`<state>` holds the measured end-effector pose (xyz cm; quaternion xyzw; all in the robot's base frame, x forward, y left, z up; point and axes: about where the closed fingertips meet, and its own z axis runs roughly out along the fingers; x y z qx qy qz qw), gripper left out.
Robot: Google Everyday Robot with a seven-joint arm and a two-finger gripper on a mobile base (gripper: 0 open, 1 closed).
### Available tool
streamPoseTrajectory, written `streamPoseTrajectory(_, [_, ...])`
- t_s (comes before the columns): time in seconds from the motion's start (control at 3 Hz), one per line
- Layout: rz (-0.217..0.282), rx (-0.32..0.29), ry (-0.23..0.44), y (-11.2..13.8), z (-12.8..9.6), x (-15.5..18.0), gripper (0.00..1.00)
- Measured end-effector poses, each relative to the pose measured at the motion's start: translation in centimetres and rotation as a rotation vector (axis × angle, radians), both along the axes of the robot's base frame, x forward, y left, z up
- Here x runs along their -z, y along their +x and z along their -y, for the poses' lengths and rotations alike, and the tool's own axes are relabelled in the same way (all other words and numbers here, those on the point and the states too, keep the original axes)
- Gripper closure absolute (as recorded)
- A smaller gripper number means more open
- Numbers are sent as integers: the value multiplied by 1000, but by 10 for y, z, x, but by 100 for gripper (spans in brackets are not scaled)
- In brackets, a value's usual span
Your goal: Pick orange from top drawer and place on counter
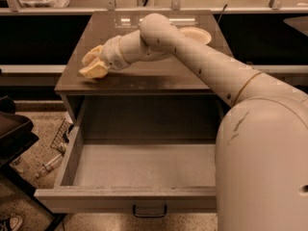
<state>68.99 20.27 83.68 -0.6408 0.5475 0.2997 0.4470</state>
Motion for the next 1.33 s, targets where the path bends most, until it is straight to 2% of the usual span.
streamPoseTrajectory(1.33, [-8,-10,-1,-4,-7,-7,5])
